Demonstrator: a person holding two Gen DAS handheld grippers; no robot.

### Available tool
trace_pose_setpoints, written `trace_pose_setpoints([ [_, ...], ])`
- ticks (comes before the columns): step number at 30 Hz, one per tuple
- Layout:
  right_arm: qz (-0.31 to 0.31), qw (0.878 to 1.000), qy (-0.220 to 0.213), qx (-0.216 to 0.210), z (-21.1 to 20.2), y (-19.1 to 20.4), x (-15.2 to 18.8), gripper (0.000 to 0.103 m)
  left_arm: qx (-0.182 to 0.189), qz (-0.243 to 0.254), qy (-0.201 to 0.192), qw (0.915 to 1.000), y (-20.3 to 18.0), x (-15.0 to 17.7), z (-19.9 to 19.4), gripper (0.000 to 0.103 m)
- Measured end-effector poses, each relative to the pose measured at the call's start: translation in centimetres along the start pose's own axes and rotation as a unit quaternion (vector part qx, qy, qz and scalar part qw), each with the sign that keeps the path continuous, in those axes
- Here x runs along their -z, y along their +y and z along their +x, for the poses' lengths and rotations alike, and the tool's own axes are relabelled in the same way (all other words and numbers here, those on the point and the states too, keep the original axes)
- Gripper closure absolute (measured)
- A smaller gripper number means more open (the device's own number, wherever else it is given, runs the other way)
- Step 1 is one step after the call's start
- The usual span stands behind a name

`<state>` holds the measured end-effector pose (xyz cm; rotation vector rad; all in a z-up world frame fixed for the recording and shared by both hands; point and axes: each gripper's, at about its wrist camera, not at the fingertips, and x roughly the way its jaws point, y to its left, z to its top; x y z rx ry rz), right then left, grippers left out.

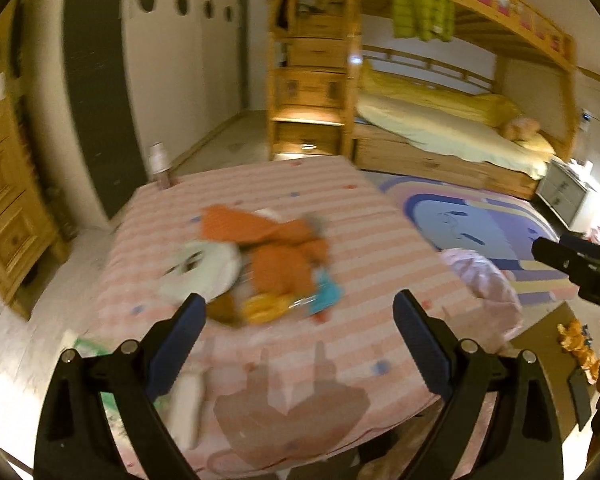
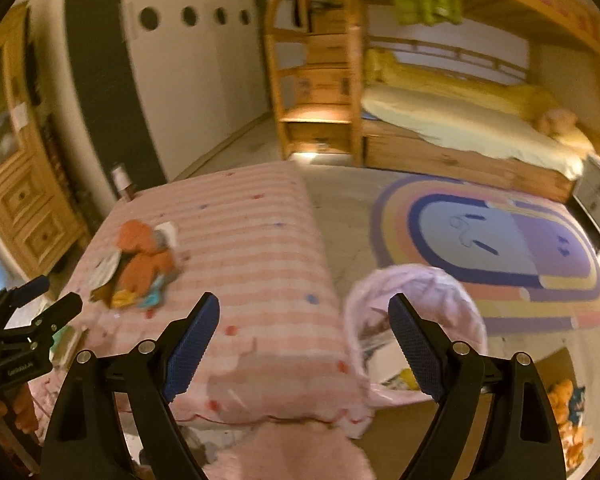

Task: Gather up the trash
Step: 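Return the left gripper to the table and grasp the green medicine box, then lift the green medicine box off the table with the left gripper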

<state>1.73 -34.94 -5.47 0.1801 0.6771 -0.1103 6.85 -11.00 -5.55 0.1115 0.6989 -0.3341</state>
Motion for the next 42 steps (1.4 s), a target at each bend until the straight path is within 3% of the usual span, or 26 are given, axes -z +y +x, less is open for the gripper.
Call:
trace_pose_setpoints([
  [7,-0.042,0.998,0.016,-0.034,2.0,5.0,0.0,0.022,-0.054,-0.048,0.007,0.9973,5.5,2.3,-1.4,0.012],
  [17,-0.089,0.992,0.048,-0.070,4.6,9.7,0.7,0.051,-0.104,-0.093,0.034,0.9897,11.4,6.5,-1.7,0.012],
  [30,-0.112,0.984,0.098,-0.096,11.3,13.7,0.6,0.051,-0.081,-0.159,0.080,0.9807,14.4,8.8,0.1,0.012],
  [37,-0.100,0.980,0.130,-0.111,14.1,13.8,0.2,0.052,-0.052,-0.161,0.088,0.9816,14.8,8.7,2.0,0.012],
  [42,-0.103,0.977,0.143,-0.117,14.6,13.7,0.3,0.090,-0.029,-0.141,0.083,0.9861,14.4,7.5,3.4,0.012],
])
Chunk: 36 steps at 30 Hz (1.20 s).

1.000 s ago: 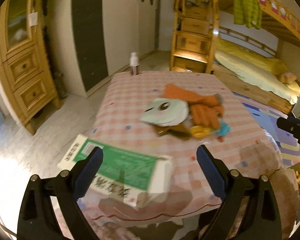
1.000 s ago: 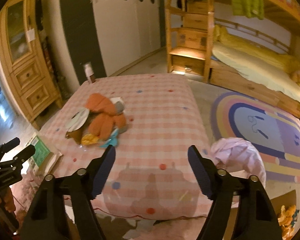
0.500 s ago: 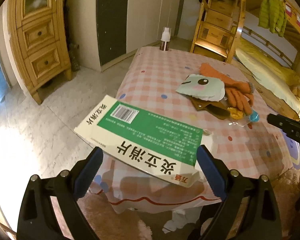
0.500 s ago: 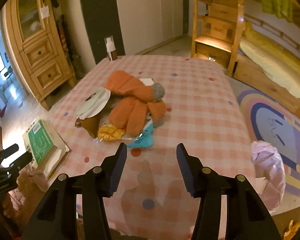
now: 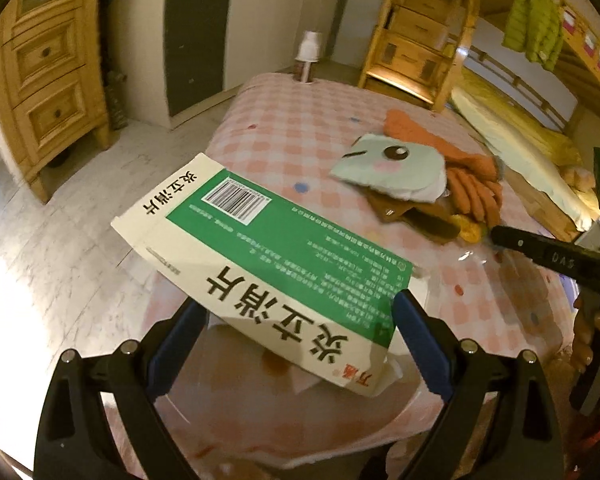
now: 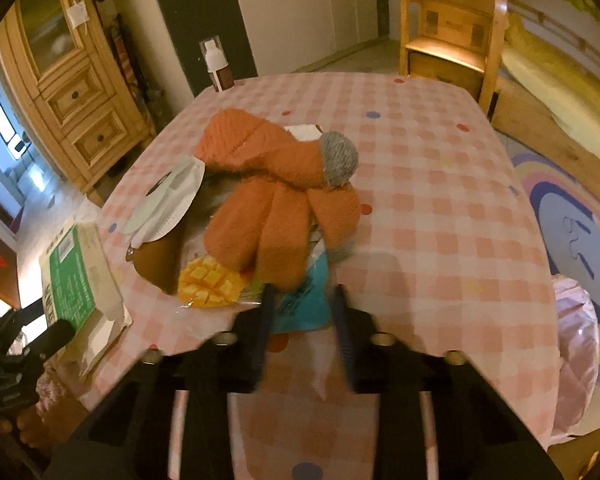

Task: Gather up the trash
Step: 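Lift the green medicine box off the table with the left gripper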

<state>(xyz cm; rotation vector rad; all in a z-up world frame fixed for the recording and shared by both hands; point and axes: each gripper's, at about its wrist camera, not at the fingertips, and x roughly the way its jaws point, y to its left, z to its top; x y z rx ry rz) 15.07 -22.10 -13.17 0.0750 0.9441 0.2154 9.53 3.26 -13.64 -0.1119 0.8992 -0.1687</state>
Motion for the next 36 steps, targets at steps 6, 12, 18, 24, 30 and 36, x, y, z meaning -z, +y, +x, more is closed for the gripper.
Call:
trace_pose_setpoints([
  [6,0.006,1.000,-0.001,0.019,-0.8,-0.7,0.6,0.091,0.026,0.061,0.001,0.9978,-3.3,-2.7,2.3,0.012],
  [12,0.034,0.999,-0.005,0.039,-2.5,-2.9,1.8,0.091,0.048,0.102,0.001,0.9937,-6.3,-4.6,4.3,0.012],
  [18,0.044,0.998,-0.006,0.042,-3.4,-3.7,2.9,0.091,0.039,0.141,-0.017,0.9891,-8.6,-6.4,5.3,0.012],
  [24,0.043,0.998,-0.019,0.043,-4.4,-3.9,3.2,0.059,0.035,0.148,-0.031,0.9880,-8.2,-4.7,2.8,0.012],
  [30,0.044,0.998,-0.037,0.042,-5.7,-3.9,3.7,0.054,0.017,0.113,-0.015,0.9933,-7.1,-1.8,1.1,0.012],
  [36,0.049,0.997,-0.042,0.045,-6.2,-4.1,4.0,0.054,-0.021,0.116,-0.022,0.9928,-9.7,-2.2,1.8,0.007],
])
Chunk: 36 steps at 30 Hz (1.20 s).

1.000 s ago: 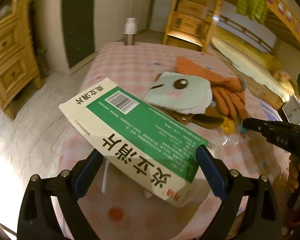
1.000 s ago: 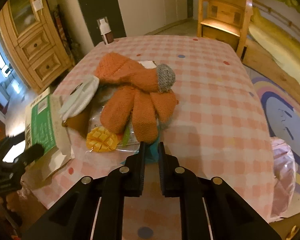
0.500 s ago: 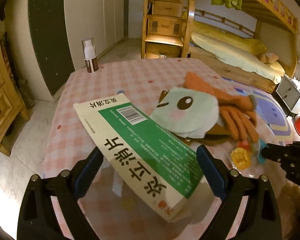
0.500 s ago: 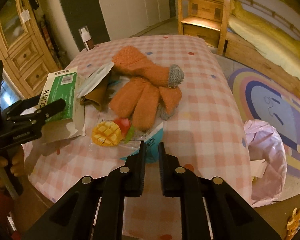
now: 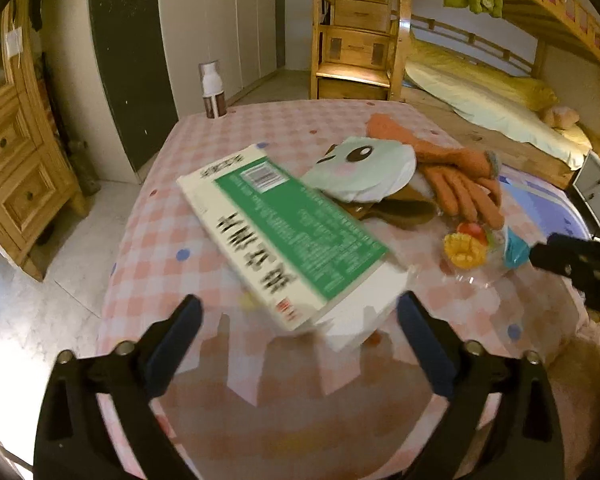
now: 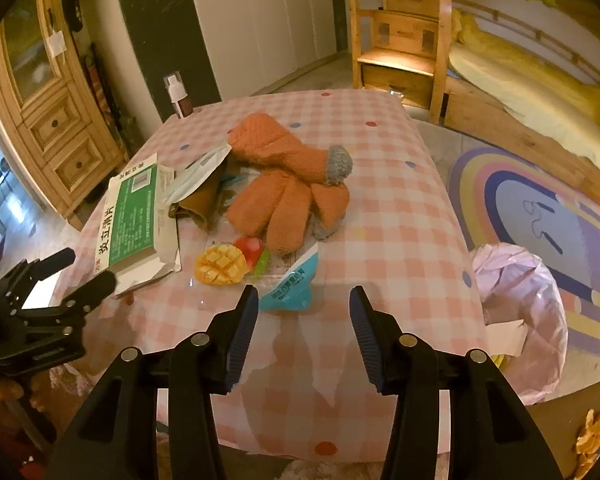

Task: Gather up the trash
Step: 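Lift the green medicine box off the table with the left gripper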

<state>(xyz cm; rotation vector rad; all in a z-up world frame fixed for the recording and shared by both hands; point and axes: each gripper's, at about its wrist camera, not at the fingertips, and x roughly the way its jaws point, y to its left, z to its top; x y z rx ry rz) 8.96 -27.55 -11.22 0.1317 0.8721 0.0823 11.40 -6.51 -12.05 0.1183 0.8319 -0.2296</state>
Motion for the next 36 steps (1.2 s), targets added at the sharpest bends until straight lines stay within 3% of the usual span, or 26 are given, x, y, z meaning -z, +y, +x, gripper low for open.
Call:
trace_pose_setpoints([
  [3,0.006,1.000,-0.006,0.004,-0.4,-0.5,0.1,0.048,-0.018,-0.013,0.000,0.9998,-1.3,-1.7,0.9,0.007],
  [10,0.015,1.000,-0.013,0.004,-1.1,-1.4,0.2,0.044,-0.071,-0.010,0.035,0.9968,-2.6,-3.1,3.7,0.007],
  [18,0.013,1.000,-0.015,-0.004,-1.3,-1.1,0.2,0.043,-0.064,0.003,0.054,0.9965,0.0,-0.5,2.0,0.007],
  [25,0.000,1.000,-0.013,-0.014,-1.1,0.3,0.2,0.042,-0.034,-0.040,0.055,0.9971,3.6,1.4,-0.4,0.007],
  [29,-0.006,1.000,-0.019,-0.017,-1.5,0.9,0.2,0.029,-0.034,-0.043,0.047,0.9974,3.3,0.6,-0.1,0.007],
  [33,-0.005,1.000,-0.026,-0.008,-2.0,0.7,0.2,0.018,-0.052,-0.049,0.073,0.9948,3.1,-0.5,2.0,0.007],
  [36,-0.001,1.000,-0.025,-0.005,-2.1,0.5,0.3,0.018,-0.052,-0.052,0.084,0.9938,3.1,-1.0,3.2,0.007],
])
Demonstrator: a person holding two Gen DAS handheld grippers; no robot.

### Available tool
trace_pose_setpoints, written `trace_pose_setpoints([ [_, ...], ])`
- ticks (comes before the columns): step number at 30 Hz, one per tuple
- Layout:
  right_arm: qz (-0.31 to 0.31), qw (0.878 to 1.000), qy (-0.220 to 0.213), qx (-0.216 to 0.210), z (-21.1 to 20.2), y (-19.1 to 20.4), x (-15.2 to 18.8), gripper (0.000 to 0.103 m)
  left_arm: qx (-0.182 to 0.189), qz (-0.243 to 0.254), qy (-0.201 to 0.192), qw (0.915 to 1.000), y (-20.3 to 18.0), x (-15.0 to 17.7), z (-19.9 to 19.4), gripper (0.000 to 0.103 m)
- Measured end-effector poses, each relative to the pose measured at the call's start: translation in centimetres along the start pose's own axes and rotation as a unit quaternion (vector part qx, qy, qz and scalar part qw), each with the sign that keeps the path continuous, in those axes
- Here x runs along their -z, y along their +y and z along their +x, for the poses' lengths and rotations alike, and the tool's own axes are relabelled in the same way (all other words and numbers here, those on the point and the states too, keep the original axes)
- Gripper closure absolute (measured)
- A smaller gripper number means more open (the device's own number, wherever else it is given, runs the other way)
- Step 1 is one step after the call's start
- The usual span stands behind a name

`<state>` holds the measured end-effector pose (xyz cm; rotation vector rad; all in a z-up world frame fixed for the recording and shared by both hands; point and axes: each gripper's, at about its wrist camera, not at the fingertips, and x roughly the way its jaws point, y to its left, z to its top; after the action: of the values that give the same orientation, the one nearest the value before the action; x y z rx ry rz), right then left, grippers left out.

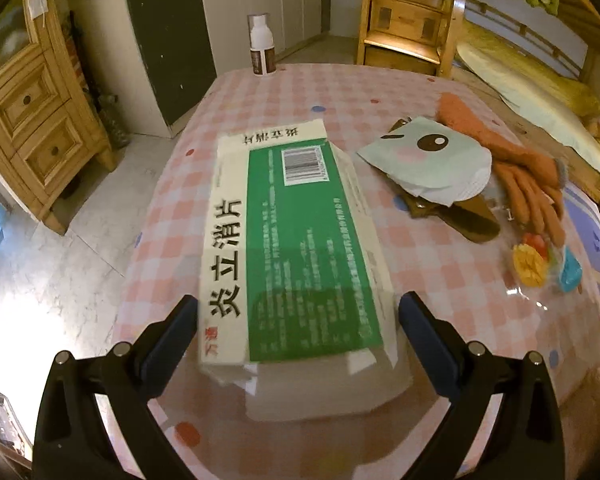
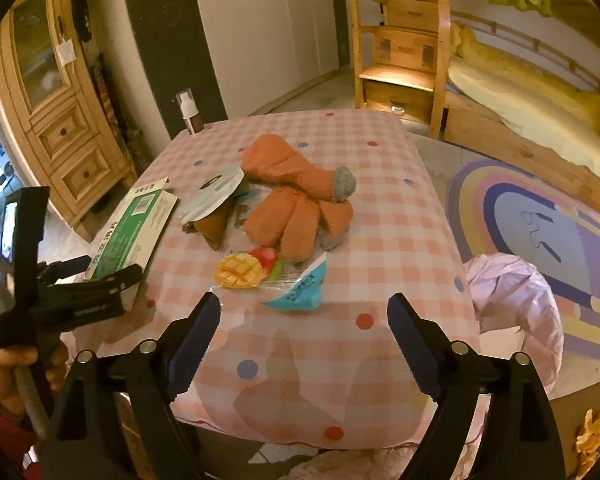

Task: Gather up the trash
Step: 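Lift the green medicine box off the table with the left gripper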

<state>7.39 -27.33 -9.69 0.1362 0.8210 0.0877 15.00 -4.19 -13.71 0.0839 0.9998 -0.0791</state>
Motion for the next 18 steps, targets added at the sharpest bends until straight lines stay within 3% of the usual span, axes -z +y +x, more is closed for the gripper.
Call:
trace_pose_setpoints([
  [8,0.001,1.000,0.007,0.000,0.4,0.2,0.3,0.018,-0.015,-0.007,0.006,0.9998,-0.7,-0.1,0.5,0.006],
  [11,-0.004,1.000,0.006,-0.004,0.2,0.4,0.3,0.018,0.002,-0.004,0.006,1.0000,-0.5,0.1,0.3,0.009],
  [13,-0.009,1.000,0.003,-0.005,-0.1,0.7,0.3,0.018,0.014,0.000,-0.011,0.9998,-0.3,0.5,-0.6,0.018],
  [18,-0.019,1.000,-0.002,-0.006,0.0,1.5,0.0,0.018,0.039,-0.013,-0.033,0.9986,0.9,1.4,-2.5,0.018],
])
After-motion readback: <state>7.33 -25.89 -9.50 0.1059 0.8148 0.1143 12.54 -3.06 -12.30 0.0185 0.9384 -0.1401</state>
